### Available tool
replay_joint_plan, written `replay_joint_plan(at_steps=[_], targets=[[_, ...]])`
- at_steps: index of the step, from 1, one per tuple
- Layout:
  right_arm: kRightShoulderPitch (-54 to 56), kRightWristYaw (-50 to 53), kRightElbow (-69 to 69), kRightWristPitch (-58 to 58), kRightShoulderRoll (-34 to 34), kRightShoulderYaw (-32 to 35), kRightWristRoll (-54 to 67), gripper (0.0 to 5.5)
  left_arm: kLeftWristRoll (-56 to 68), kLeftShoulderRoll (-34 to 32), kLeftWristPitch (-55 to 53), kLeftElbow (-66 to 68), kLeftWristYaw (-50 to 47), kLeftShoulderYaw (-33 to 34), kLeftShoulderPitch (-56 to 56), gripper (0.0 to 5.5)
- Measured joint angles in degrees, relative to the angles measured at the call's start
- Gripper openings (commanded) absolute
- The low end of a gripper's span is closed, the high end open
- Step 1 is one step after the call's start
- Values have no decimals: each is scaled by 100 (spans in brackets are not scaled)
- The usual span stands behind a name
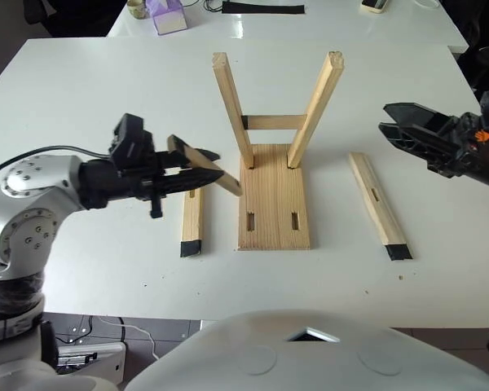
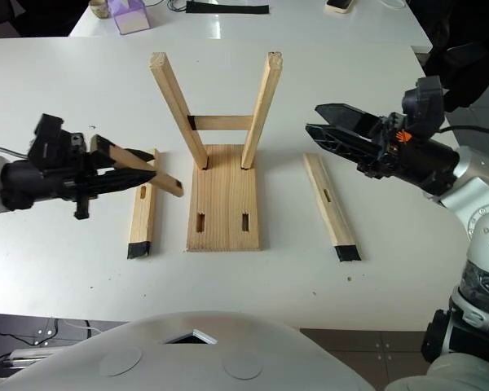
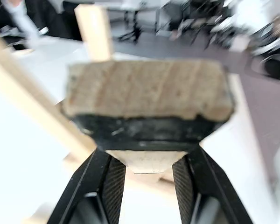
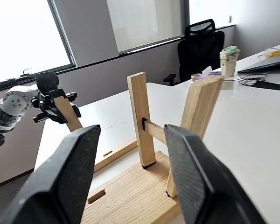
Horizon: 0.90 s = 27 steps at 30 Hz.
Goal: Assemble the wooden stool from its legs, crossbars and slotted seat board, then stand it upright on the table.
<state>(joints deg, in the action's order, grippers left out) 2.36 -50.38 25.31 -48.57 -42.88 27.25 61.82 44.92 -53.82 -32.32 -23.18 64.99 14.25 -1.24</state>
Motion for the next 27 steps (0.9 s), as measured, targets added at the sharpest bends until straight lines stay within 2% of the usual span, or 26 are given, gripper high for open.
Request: replay_joint_plan(at_steps=[5, 10, 14, 18, 27], targets=[[-401, 246, 333, 324, 175, -154, -357, 250, -1153, -65, 1122, 953, 316, -320, -9, 131], [-468, 410, 383, 536, 263, -436, -590, 250, -1939, 373, 2570, 2035, 434, -639, -415, 131], [-503, 454, 377, 645, 278, -488, -687, 250, -2477, 448, 3606, 2684, 772, -938, -454, 131], [-550, 471, 377, 756, 312, -613, -800, 250, -2565, 448, 3820, 3018, 1149, -1028, -442, 131], [-559, 433, 318, 942, 302, -889, -1079, 250, -2411, 468, 3820, 3076, 1284, -1004, -408, 131]])
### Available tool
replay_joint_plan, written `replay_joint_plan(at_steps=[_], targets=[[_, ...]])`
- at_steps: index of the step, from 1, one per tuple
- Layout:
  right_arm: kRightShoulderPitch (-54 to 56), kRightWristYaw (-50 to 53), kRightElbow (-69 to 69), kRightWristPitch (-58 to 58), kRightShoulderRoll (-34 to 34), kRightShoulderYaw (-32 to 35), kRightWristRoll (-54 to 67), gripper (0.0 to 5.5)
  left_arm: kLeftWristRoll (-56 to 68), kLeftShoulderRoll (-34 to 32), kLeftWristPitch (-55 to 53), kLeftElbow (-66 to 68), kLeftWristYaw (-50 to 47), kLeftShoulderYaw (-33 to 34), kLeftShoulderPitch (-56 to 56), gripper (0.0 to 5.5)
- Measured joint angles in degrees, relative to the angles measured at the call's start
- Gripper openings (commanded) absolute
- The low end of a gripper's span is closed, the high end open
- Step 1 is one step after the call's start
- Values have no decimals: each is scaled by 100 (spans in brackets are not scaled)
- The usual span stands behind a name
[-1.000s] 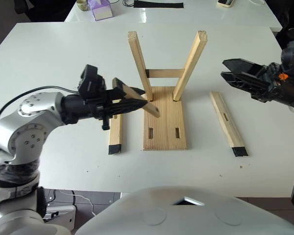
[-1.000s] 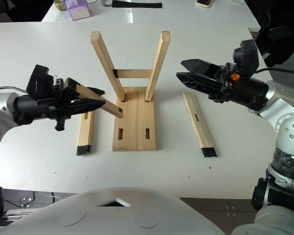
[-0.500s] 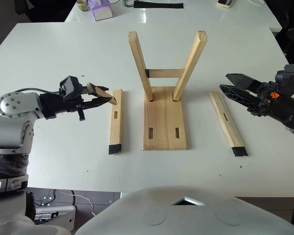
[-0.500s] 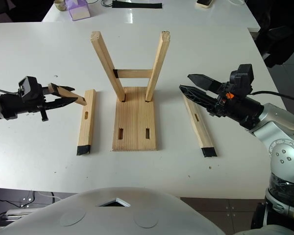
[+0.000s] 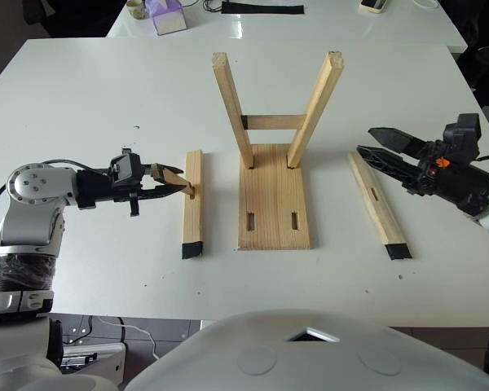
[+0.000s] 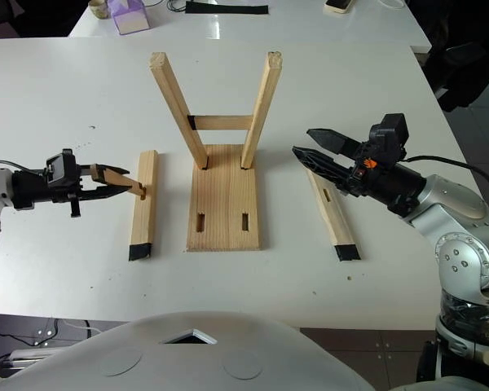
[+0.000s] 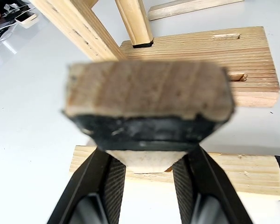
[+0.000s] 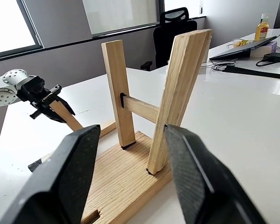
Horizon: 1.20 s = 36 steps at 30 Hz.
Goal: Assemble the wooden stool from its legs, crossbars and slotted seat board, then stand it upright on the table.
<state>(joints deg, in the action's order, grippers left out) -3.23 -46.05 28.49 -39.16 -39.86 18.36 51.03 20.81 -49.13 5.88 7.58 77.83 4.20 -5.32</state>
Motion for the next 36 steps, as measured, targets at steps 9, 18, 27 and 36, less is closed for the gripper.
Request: replay_joint_plan(at_steps=[9, 18, 27, 36], targets=[[0, -46, -32, 112, -45, -87, -200, 250, 47, 14, -10, -120, 17, 0, 104, 131], [-1, -108, -62, 244, -68, -232, -398, 250, 56, -26, -50, -349, 114, -3, 233, 131], [-19, -142, -92, 281, -83, -243, -484, 250, 172, -24, -472, -610, 81, 11, 231, 131], [-53, -232, -147, 325, -94, -258, -619, 250, 160, -31, -598, -814, 73, 11, 215, 131]])
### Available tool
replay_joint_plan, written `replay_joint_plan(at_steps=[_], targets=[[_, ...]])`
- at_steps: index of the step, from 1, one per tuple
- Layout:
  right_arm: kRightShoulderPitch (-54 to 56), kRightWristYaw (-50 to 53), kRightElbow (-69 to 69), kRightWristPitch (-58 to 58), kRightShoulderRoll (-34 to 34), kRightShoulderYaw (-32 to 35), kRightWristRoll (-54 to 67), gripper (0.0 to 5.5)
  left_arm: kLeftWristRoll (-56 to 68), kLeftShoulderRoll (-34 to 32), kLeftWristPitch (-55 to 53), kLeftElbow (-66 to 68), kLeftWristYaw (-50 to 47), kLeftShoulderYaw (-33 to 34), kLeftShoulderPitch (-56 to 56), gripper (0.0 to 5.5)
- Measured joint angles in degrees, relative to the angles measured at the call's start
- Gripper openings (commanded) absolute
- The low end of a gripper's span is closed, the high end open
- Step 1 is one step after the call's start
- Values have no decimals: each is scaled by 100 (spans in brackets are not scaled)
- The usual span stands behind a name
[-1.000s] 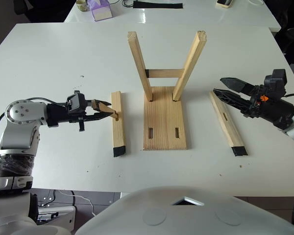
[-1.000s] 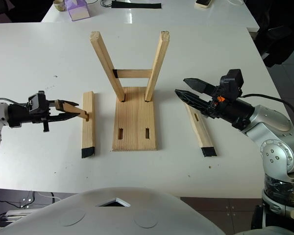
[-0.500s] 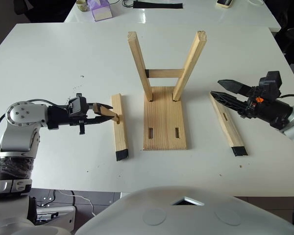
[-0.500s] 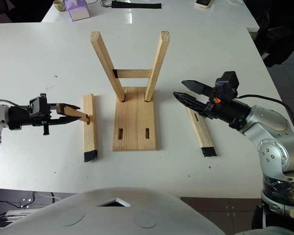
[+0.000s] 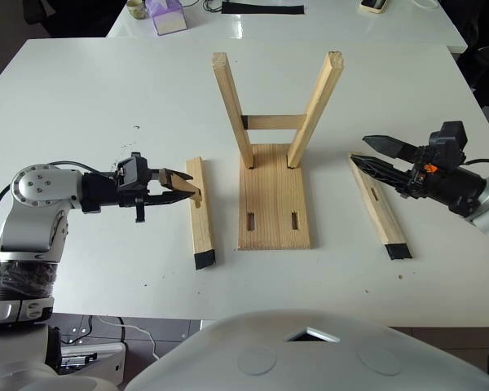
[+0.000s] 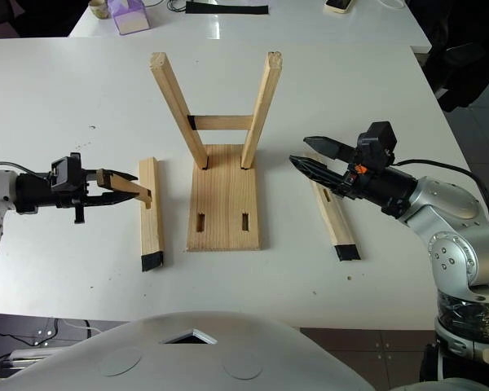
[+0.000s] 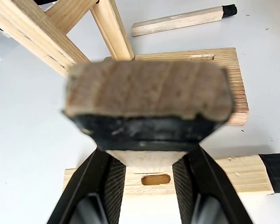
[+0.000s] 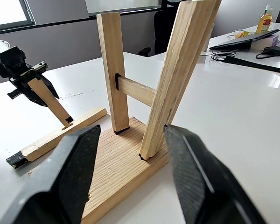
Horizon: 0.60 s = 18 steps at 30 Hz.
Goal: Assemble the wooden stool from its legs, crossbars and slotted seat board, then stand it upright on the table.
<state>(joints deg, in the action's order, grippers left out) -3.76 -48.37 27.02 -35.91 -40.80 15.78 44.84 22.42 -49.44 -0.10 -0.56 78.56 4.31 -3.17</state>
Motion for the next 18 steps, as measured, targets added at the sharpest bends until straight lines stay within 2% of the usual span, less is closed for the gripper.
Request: replay_joint_plan(at_steps=[10, 18], targets=[[2, -111, -82, 106, -19, -29, -225, 250, -172, -128, -36, -48, 9, -49, 369, 131], [108, -140, -239, 203, -21, -257, -482, 250, -403, -293, -30, 190, 17, -609, -76, 131]])
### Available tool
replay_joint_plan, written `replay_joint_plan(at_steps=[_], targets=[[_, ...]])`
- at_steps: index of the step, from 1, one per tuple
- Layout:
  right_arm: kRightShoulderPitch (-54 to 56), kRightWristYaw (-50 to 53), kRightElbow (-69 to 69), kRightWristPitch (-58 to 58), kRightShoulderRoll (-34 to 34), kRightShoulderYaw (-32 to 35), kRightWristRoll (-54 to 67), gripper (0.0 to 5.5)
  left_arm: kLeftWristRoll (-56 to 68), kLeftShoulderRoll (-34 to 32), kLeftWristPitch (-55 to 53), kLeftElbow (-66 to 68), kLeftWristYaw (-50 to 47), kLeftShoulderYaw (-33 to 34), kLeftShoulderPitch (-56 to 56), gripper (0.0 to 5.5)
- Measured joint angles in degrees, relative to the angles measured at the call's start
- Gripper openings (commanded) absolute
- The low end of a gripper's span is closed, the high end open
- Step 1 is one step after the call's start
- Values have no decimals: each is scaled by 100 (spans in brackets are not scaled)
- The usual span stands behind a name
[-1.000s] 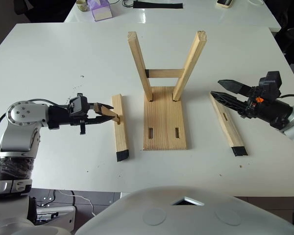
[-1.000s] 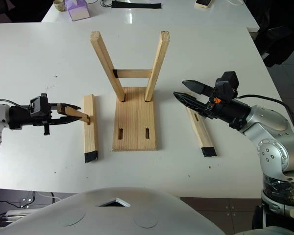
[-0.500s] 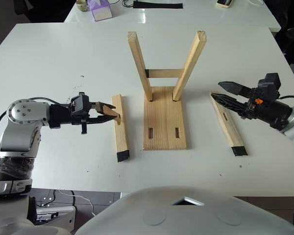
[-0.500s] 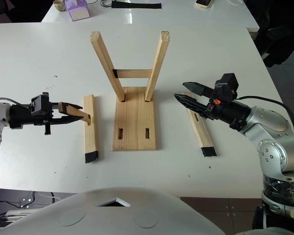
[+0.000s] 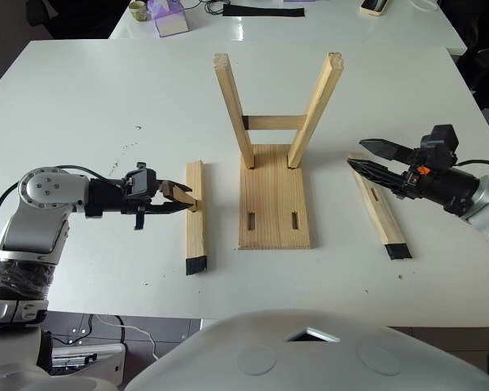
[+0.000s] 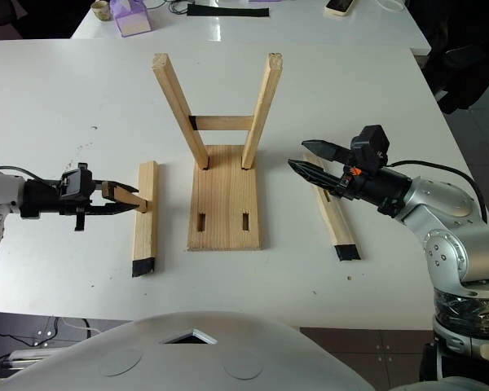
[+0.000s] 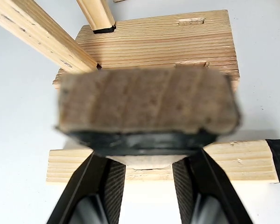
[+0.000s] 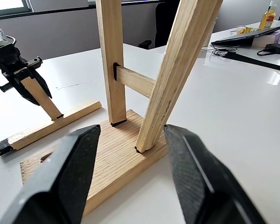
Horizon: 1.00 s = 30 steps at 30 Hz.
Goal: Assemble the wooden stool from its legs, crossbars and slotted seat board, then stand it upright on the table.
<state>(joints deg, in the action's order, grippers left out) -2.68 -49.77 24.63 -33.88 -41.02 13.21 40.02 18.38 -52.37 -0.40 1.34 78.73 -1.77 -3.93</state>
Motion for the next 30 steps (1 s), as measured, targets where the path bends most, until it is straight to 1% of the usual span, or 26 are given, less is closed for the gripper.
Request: replay_joint_plan(at_steps=[4, 8, 10, 17, 30], targets=[[163, -85, -118, 57, -35, -197, -200, 250, 279, 63, -744, 95, -10, -62, -205, 131], [278, -153, -271, 83, -83, -290, -317, 250, 392, 184, -904, 173, -96, -68, -235, 131], [309, -178, -288, 111, -86, -371, -394, 250, 429, 261, -910, 178, -135, -84, -237, 131], [290, -215, -288, 201, -86, -410, -469, 250, 303, 232, -497, -42, -261, -276, -156, 131], [199, -237, -289, 313, -86, -486, -706, 250, 462, 291, -472, 59, -397, -274, -111, 131]])
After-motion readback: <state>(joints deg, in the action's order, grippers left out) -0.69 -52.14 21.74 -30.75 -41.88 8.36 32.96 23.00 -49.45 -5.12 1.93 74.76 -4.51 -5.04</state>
